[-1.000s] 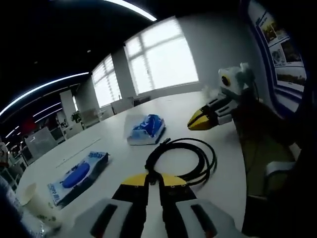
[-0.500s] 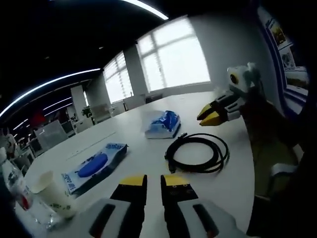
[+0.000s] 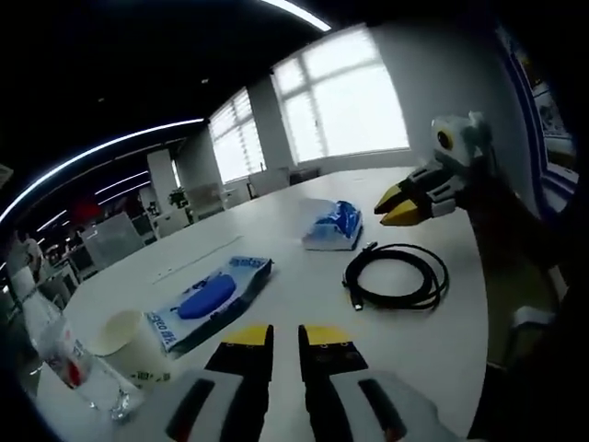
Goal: Arrange the tabletop items into an orderly group along one side of the table until the central work area is clear of visible clutter.
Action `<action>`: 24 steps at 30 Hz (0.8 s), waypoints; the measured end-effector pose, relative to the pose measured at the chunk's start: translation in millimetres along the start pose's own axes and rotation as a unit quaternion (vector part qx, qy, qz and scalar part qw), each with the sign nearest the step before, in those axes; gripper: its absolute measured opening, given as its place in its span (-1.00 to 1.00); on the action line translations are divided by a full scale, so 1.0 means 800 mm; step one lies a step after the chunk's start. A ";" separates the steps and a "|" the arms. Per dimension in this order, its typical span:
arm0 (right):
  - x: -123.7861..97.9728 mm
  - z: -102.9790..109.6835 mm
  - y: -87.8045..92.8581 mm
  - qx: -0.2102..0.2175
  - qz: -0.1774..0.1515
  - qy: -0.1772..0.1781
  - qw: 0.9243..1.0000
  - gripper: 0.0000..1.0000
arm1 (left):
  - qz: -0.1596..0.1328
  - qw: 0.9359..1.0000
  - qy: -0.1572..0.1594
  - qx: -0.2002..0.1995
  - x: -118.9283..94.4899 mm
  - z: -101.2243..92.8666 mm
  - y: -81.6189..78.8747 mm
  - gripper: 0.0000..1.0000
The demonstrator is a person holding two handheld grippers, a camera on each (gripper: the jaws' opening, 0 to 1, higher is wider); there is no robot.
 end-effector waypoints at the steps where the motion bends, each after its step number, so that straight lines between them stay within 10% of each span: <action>1: 0.004 0.000 -0.002 0.000 0.000 -0.002 1.000 -0.79 | 0.002 1.000 -0.004 -0.001 0.000 0.004 0.000 -0.81; 24: 0.070 -0.001 -0.031 -0.075 0.039 -0.040 0.996 -0.76 | 0.058 0.998 -0.027 0.003 0.029 0.059 0.007 -0.77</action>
Point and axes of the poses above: the point that each gripper's makers call its tool centre point, and the gripper's own axes: x roughly forward along the fingers, z roughly to its left, y roughly out of its underside, the point moved 8 cm from there along -x, roughly backward along the fingers, and after that the axes turned 3 degrees about z, right-handed, at the moved point
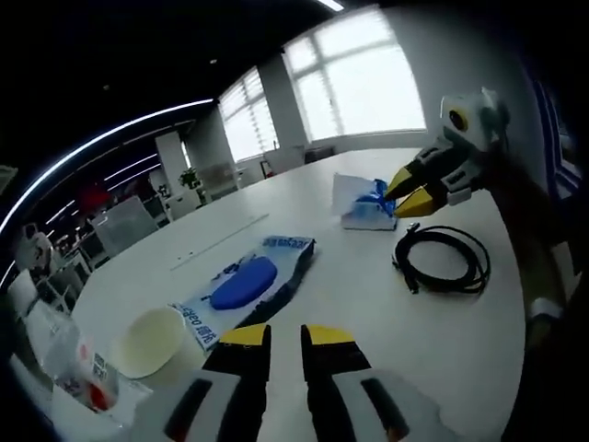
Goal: Arrange the tabletop items into an orderly group along one side of the table until the central work area is clear of visible clutter.
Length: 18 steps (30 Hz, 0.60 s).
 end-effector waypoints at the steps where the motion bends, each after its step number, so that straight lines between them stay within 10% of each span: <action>1: 0.002 -0.001 -0.001 -0.001 0.003 -0.002 1.000 -0.76 | 0.004 1.000 0.000 0.002 0.002 0.001 0.001 -0.76; 18: 0.040 -0.014 -0.019 -0.063 0.018 -0.035 0.997 -0.69 | 0.056 0.998 -0.011 0.036 0.024 0.018 0.001 -0.64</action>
Point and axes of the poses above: the point that each gripper's makers call its tool centre point, and the gripper's own axes: x roughly forward along the fingers, z roughly to its left, y roughly out of its underside, the point moved 8 cm from there along -x, roughly backward along the fingers, and after that the axes turned 3 degrees about z, right-handed, at the moved point
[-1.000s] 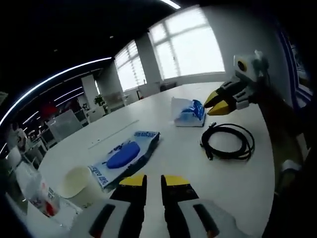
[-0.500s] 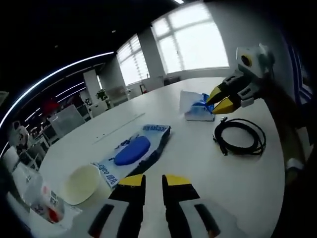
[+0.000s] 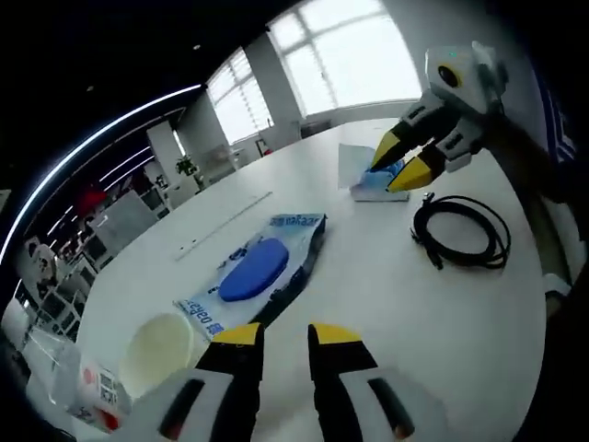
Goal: Arrange the tabletop items into an orderly group along one side of the table until the central work area is clear of visible clutter.
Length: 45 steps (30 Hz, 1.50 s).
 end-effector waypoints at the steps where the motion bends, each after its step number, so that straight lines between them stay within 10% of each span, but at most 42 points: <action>1: 0.003 -0.001 0.000 -0.004 0.000 0.000 1.000 -0.69 | 0.001 1.000 0.000 0.000 0.002 0.001 0.000 -0.64; 45: 0.050 -0.002 -0.003 -0.051 0.013 -0.027 0.998 -0.69 | 0.060 0.996 -0.036 0.062 0.029 0.006 -0.002 -0.65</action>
Point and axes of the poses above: the point that each gripper's makers call its tool centre point, and the gripper's own axes: x roughly forward along the fingers, z roughly to its left, y roughly out of its underside, the point moved 8 cm from there along -x, roughly backward along the fingers, and after that the axes turned 3 degrees about z, right-handed, at the moved point
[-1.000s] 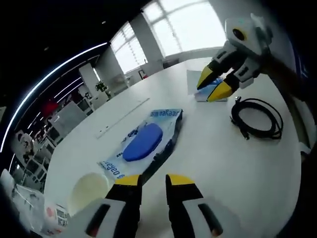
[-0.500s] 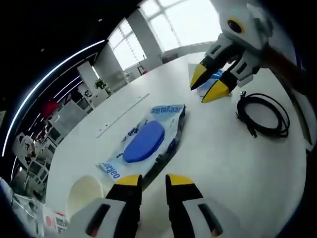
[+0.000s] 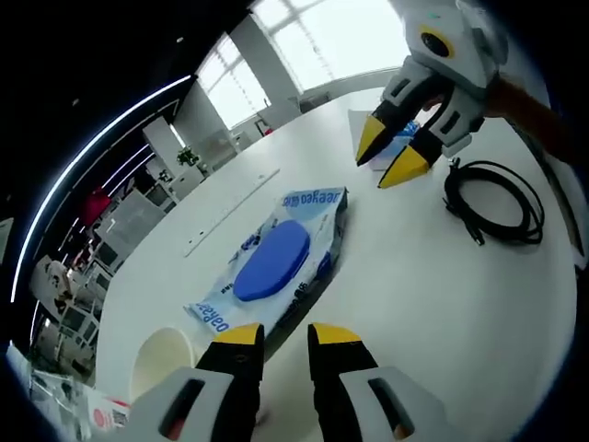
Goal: Arrange the tabletop items into an orderly group along one side of the table until the central work area is clear of visible clutter.
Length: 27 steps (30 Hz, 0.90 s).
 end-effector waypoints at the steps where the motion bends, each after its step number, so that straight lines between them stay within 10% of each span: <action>1: 0.000 0.000 -0.001 -0.001 0.000 0.000 1.000 -0.69 | 0.003 1.000 -0.003 0.003 0.001 0.000 0.000 -0.65; 27: 0.007 -0.003 0.001 -0.017 -0.011 -0.002 1.000 -0.69 | 0.013 1.000 -0.016 0.015 0.006 0.002 -0.003 -0.67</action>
Point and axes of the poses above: the point that each gripper's makers call its tool centre point, and the gripper's own axes: x roughly forward along the fingers, z roughly to its left, y roughly out of its underside, the point moved 8 cm from there along -x, roughly backward along the fingers, and after that the axes turned 3 degrees about z, right-handed, at the moved point
